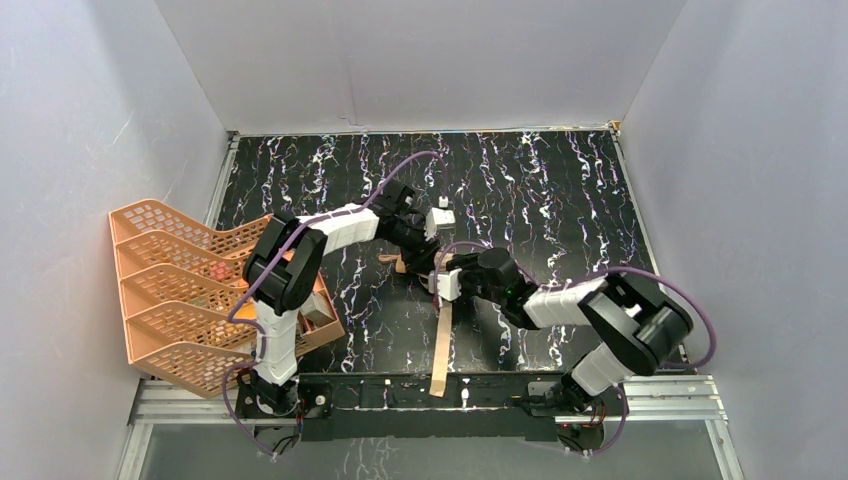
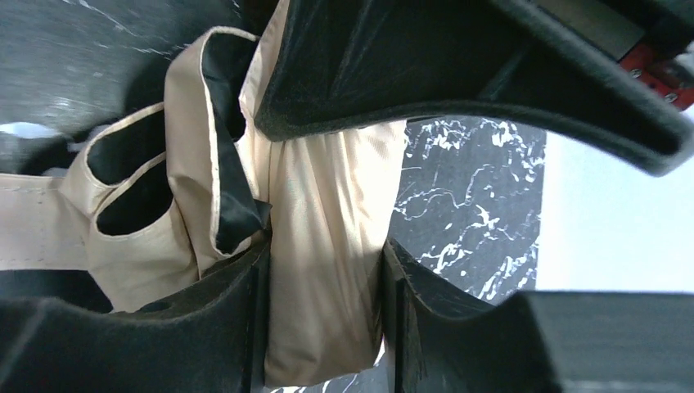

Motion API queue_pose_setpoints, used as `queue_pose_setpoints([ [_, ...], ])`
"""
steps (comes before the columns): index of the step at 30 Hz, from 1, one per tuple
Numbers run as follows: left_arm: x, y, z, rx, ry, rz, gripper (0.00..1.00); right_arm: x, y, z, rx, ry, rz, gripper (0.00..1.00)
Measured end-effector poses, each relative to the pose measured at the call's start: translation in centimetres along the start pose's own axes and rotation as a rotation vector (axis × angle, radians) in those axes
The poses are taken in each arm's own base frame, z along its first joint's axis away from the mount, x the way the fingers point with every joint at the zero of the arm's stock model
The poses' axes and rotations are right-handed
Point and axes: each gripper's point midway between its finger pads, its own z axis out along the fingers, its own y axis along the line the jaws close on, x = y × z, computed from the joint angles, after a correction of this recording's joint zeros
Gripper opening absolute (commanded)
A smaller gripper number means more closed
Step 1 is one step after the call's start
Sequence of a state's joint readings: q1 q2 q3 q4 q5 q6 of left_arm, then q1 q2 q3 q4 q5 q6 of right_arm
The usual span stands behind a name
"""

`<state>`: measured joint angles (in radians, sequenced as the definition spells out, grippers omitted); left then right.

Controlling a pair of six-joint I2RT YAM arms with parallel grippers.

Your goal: Put away the umbrella

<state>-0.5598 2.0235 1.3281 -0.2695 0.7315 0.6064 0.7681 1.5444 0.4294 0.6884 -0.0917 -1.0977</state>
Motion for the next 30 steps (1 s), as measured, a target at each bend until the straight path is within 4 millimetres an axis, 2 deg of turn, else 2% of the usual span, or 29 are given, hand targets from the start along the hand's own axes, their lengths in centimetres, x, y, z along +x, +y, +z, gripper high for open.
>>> queue_pose_setpoints([
  [4, 0.0, -0.4, 0.3, -0.042, 0.022, 0.030, 0.00, -1.2, -0.1, -1.5, -0.019, -0.027, 0.083, 0.59],
  [10, 0.1, 1.2, -0.4, -0.169, 0.016, 0.080, 0.00, -3.7, -1.8, -4.5, 0.035, -0.096, 0.270, 0.56],
  [14, 0.2, 1.5, -0.5, -0.231, 0.014, 0.127, 0.00, -2.8, -3.1, -6.2, 0.093, -0.085, 0.463, 0.55],
  [19, 0.2, 1.1, -0.3, -0.320, 0.022, 0.272, 0.00, 0.4, -5.9, -8.4, 0.226, -0.057, 0.736, 0.55],
  [24, -0.1, 1.0, -0.1, -0.401, 0.028, 0.390, 0.00, 3.1, -8.7, -8.2, 0.218, -0.021, 0.948, 0.60],
  [26, -0.2, 1.0, -0.1, -0.416, 0.026, 0.408, 0.00, 3.4, -9.9, -7.5, 0.183, -0.021, 0.984, 0.65],
  [30, -0.3, 0.8, -0.3, -0.489, 0.022, 0.489, 0.00, 2.9, -11.7, -5.1, 0.053, -0.038, 1.023, 0.67],
])
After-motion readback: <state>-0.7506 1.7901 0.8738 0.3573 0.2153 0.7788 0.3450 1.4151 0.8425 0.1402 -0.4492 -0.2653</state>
